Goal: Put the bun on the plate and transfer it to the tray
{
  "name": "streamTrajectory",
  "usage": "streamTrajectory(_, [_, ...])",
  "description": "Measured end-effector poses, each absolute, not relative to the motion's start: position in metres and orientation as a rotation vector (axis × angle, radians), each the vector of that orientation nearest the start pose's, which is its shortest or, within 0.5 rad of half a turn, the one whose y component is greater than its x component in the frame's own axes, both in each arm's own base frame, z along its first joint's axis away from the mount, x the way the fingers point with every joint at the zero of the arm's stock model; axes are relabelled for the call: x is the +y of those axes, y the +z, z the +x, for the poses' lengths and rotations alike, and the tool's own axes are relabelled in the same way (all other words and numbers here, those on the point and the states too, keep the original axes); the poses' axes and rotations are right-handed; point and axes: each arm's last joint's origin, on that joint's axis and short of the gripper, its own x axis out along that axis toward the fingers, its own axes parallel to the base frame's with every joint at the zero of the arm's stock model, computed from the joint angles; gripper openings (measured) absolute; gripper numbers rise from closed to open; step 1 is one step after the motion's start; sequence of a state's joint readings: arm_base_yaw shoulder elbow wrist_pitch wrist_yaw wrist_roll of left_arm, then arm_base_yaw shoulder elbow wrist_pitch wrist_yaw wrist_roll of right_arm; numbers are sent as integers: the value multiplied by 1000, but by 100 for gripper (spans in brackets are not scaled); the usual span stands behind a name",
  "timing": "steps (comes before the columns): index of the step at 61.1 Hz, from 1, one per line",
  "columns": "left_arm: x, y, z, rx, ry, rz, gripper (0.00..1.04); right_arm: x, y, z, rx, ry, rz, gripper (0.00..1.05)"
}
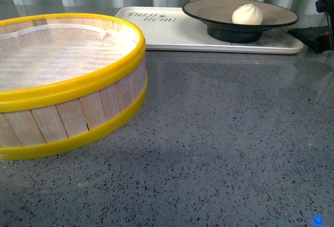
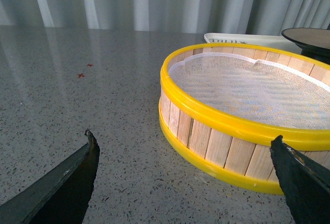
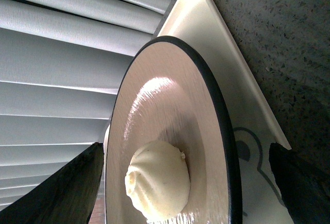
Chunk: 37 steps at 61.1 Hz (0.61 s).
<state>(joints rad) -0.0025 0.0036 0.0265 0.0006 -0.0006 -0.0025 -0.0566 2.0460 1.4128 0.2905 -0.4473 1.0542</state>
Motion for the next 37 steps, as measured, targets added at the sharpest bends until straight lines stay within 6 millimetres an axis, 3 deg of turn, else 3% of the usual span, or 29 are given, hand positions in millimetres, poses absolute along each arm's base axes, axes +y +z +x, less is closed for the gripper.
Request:
streamTrajectory(26, [0, 172, 96, -23, -2, -3, 98, -19, 220, 432, 454, 226, 1128, 96])
streamTrajectory(37, [0, 172, 96, -23, -2, -3, 98, -23, 223, 409, 433, 233, 1128, 96])
